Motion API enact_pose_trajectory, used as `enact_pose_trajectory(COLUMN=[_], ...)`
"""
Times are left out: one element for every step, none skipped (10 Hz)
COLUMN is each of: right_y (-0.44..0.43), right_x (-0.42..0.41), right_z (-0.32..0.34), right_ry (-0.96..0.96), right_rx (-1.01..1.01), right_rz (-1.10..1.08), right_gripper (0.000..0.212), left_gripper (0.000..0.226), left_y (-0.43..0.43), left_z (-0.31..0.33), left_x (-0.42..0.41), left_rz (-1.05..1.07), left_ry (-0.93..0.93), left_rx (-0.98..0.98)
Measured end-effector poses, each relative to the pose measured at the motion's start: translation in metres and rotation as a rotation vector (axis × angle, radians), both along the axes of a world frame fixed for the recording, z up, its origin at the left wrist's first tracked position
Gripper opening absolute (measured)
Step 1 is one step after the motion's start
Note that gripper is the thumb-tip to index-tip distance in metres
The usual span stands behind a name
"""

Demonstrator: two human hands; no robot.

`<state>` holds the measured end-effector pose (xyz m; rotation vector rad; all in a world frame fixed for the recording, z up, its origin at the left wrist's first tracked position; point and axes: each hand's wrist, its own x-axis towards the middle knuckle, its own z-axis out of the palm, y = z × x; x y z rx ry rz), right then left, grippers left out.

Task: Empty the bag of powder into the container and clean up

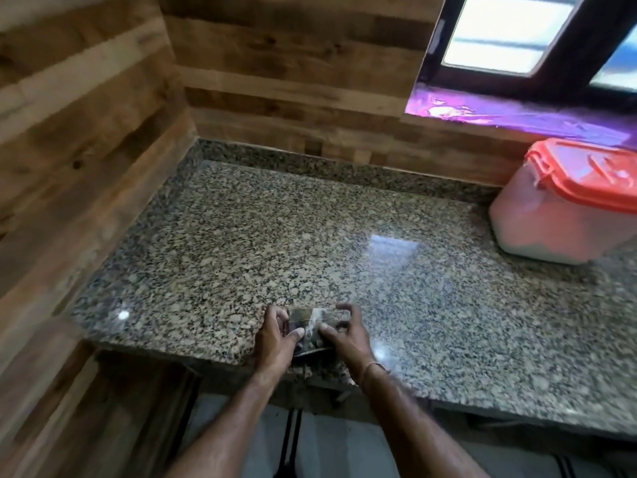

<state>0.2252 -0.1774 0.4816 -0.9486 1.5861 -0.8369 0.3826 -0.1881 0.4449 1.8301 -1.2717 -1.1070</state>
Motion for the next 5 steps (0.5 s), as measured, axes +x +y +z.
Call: enact_pose_trajectory(right_y=[-0.008,-0.011,-0.005,0.009,0.016], right_x=[0.001,0.006,0.004,-0.013,-0.034], right_z=[-0.013,-0.027,-0.027,-0.018,-0.007], right_ry=[0.210,0.437,0.417,0.433,0.443], right_rx=[-0.056,-0.047,-0.057,-0.108,-0.147], right_rz=[0.056,0.137,0.140,0.110,0.034], right_gripper=[0.028,0.024,0.015,0.017,0.026], left_gripper=[0.032,0.032,0.038,0.041,0.043], left_y=[-0.007,-0.004,0.000,0.005,0.002], left_z=[-0.014,-0.020,-0.015,-0.004,0.008], left_x=[-0.002,-0.004,-0.002,-0.002,-0.009], left_rz=[-0.037,-0.125,-0.136,-0.111,-0.052], left_ry=[-0.140,-0.288,-0.314,-0.386,-0.437], left_rx=[-0.086,-0.066,-0.074,-0.119,-0.189])
